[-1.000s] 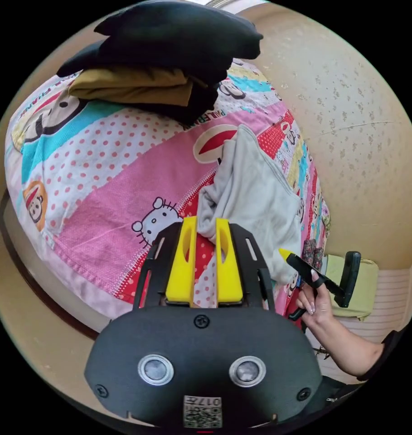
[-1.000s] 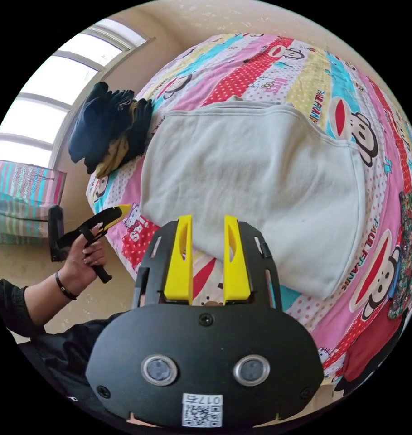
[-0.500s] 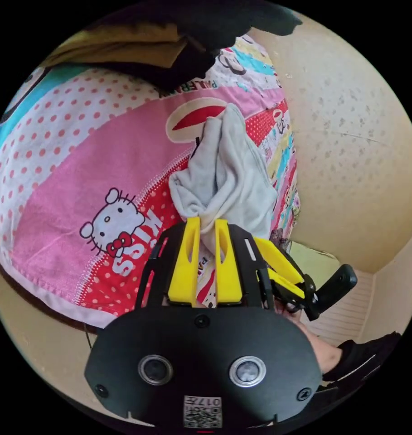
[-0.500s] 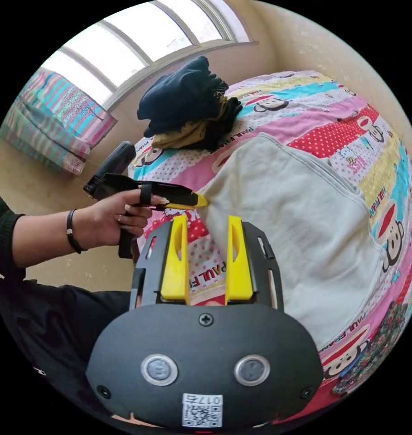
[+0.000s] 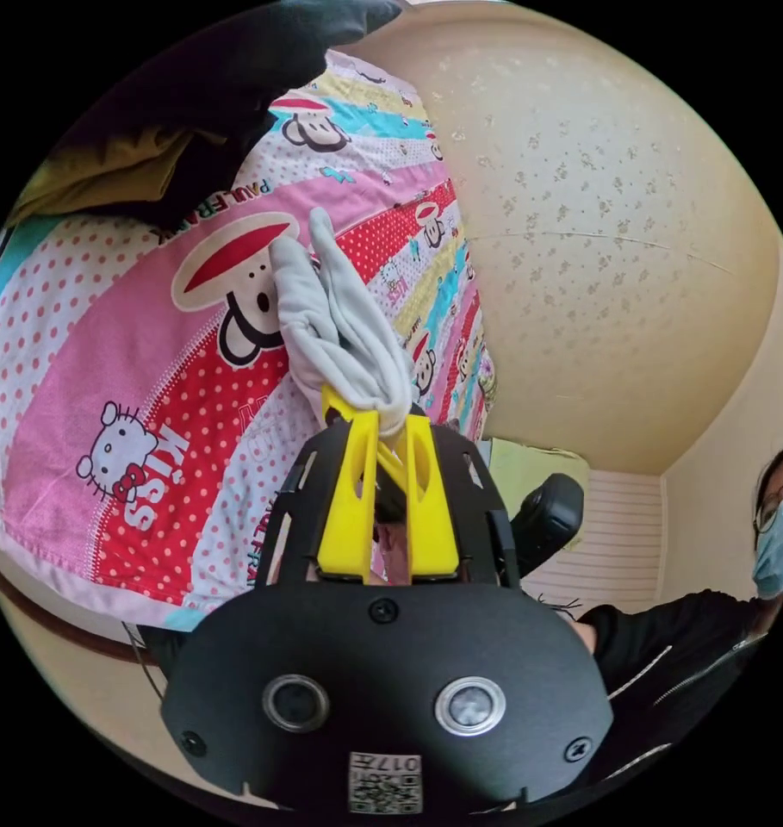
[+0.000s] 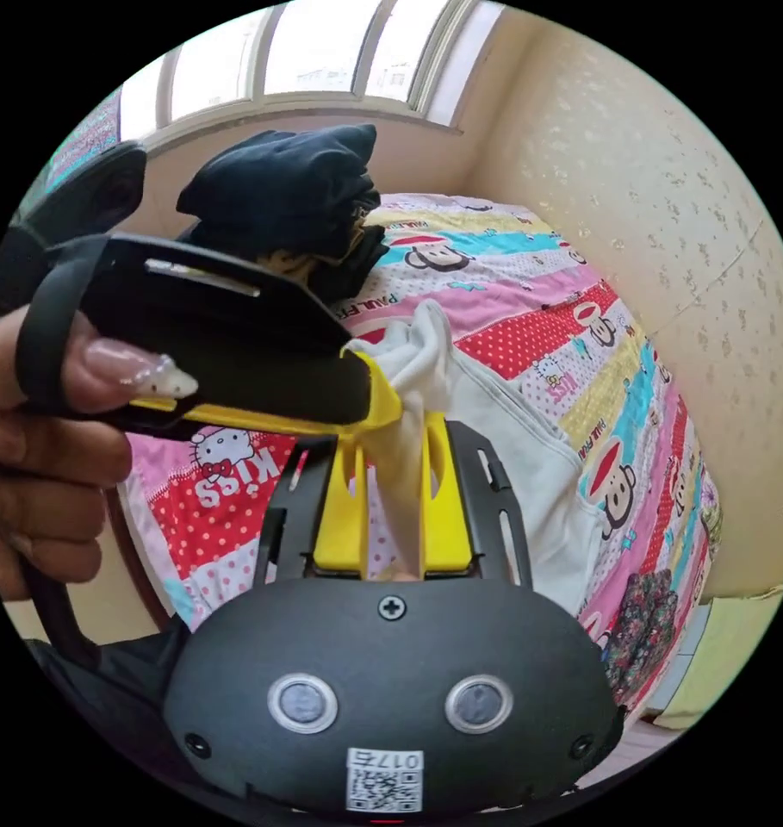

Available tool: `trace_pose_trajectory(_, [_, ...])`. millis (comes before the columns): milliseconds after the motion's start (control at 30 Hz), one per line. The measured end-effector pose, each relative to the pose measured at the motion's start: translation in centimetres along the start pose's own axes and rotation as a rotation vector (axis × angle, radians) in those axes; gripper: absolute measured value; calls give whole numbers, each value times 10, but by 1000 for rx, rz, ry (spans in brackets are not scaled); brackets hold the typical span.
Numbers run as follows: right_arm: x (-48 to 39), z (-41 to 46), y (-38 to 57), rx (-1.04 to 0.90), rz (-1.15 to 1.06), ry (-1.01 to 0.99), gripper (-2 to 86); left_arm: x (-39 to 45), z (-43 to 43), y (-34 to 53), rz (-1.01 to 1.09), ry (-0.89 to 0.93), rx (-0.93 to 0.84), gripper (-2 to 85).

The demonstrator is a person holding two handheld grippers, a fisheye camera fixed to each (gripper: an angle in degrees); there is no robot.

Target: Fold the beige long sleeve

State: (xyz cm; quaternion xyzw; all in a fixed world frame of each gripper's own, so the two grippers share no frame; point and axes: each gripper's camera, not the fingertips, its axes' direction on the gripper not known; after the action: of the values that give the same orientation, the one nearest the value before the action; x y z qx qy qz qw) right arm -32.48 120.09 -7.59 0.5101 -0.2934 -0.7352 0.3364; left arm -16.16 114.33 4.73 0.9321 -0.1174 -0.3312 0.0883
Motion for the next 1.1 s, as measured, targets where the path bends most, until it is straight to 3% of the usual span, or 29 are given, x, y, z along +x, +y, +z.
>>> trace_pose_trajectory(133, [63, -9, 15, 4, 226, -206, 87, -13, -33, 1, -22, 151, 107, -3])
trace_pose_trajectory(167, [97, -19, 27, 44, 380, -298, 86, -15, -42, 1, -15, 180, 149, -6])
trace_pose_trajectory(300, [210, -45, 125, 262, 985, -591, 81, -5, -43, -9, 68, 48, 100, -9])
trace_pose_trajectory(400, [255, -50, 205, 313, 1209, -544, 74, 9, -12, -15, 146, 15, 52, -9])
trace_pose_trajectory(567, [283, -40, 293, 186, 1313, -396, 63, 47, 123, -9, 322, -73, -165, -10])
trace_pose_trajectory(800, [297, -52, 327, 282, 1336, -523, 78, 70, 311, 32, 573, -214, -395, -9])
trace_pose_trajectory(867, [303, -50, 344, 271, 1392, -619, 85, 44, 377, 54, 611, -425, -476, -9])
trace_pose_trajectory(967, [313, -62, 376, 248, 1474, -653, 86, -1, 420, 75, 583, -540, -431, -9])
trace_pose_trajectory(1100, [330, -124, 381, 242, 1341, -389, 70, -20, 428, 82, 533, -526, -362, -9])
